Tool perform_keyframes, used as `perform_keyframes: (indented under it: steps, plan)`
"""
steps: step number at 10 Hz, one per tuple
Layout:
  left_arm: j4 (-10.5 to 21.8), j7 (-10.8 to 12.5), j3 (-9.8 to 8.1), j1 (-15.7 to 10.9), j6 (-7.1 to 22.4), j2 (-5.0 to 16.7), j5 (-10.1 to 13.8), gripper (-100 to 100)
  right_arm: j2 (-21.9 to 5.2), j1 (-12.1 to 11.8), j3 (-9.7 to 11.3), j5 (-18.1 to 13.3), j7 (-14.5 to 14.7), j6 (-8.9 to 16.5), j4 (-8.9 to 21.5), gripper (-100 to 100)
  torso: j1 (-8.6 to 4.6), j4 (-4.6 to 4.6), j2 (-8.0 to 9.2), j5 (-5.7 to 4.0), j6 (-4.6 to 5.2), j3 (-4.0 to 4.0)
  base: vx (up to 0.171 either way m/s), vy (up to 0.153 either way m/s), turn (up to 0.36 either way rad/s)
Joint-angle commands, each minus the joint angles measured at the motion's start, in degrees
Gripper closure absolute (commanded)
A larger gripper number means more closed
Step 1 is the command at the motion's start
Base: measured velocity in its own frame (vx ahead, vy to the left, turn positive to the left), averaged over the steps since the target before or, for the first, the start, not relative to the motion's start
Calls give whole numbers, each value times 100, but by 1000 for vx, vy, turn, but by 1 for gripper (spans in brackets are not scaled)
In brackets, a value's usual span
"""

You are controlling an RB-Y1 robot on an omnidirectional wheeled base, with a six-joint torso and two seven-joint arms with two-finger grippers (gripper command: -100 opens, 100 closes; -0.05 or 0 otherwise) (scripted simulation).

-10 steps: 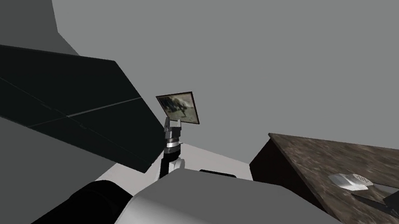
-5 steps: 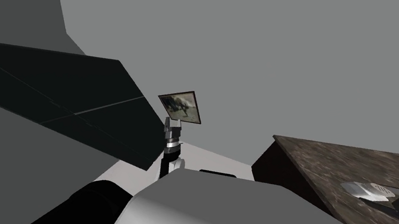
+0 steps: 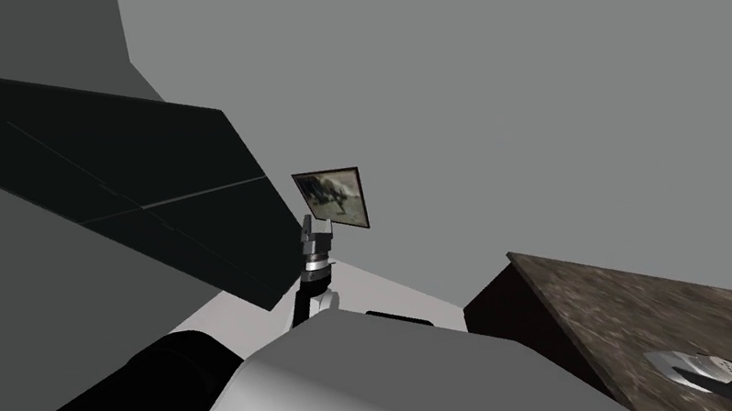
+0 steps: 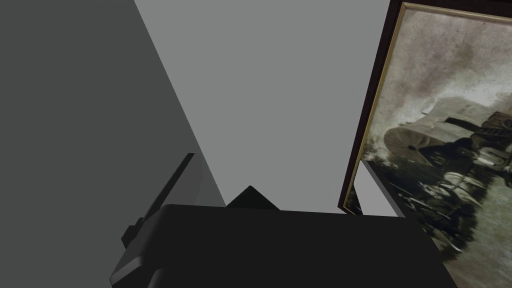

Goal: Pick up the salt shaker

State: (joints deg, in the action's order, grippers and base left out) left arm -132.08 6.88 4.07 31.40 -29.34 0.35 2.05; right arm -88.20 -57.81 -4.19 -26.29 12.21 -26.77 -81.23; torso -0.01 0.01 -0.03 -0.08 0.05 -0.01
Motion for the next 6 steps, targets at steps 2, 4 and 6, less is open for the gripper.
perform_keyframes:
  steps: [2,4,6]
  plan:
    - [0,0,0,0,0,0,0,0,0,0,0,0,0,0,0,100,-2,0,0,-1,0,0,0,0,0]
    - [0,0,0,0,0,0,0,0,-1,1,-2,-1,2,4,2,0,-4,-1,-1,-3,0,-1,0,0,0]
    - [0,0,0,0,0,0,0,0,-298,-13,-123,66,-112,-161,47,100,1,0,8,0,5,4,-45,21,-135]
